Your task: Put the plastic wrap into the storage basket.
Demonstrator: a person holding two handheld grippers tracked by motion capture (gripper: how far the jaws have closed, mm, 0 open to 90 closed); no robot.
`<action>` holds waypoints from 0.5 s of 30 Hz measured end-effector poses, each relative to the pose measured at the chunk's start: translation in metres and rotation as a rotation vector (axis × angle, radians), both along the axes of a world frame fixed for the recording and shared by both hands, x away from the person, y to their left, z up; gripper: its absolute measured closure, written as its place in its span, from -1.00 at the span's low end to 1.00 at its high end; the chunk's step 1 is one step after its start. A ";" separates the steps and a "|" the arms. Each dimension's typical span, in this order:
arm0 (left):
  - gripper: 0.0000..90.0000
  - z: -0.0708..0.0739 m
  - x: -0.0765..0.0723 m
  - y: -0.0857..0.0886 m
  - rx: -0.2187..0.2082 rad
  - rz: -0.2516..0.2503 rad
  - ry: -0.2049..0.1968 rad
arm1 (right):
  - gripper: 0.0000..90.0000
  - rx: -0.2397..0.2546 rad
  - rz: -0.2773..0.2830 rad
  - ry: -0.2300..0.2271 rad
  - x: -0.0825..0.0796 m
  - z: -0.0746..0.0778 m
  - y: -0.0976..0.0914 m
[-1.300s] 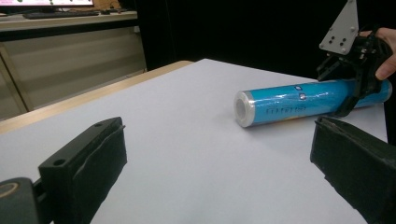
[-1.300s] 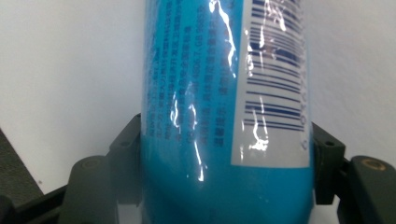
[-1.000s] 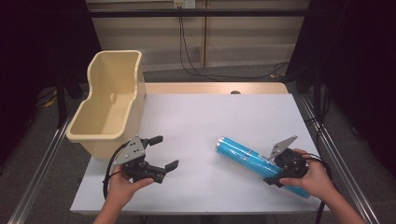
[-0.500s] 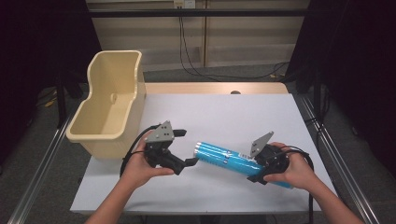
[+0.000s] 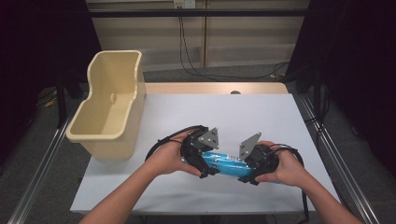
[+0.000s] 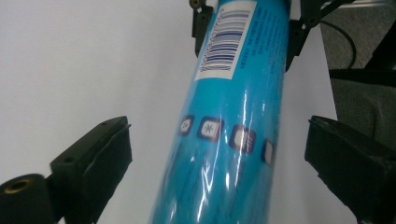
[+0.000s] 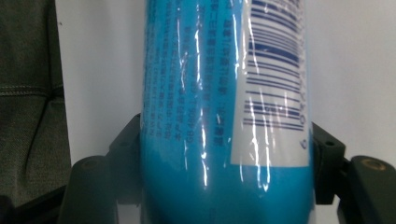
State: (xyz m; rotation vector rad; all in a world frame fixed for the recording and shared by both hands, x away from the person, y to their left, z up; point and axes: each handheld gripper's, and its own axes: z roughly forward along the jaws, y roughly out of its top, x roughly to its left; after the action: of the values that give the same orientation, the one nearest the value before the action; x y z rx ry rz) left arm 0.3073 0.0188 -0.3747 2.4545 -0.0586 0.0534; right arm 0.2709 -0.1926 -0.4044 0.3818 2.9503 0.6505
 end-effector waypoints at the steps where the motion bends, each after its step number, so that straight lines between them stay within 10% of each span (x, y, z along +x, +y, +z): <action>1: -0.80 -0.003 0.000 -0.003 0.019 -0.007 0.006 | -0.28 0.000 0.000 0.000 0.000 0.000 0.000; 10: -0.58 -0.010 -0.002 -0.016 0.198 -0.061 -0.041 | -0.28 0.007 0.051 -0.042 0.000 0.006 0.008; 15: -0.33 -0.008 -0.004 -0.016 0.224 -0.064 0.005 | -0.29 0.011 0.066 -0.039 -0.001 0.007 0.011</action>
State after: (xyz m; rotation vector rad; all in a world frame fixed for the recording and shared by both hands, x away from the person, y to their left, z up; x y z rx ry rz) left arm 0.3030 0.0033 -0.3830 2.6747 -0.1475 0.0126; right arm 0.2700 -0.1819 -0.3973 0.2710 2.9345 0.6741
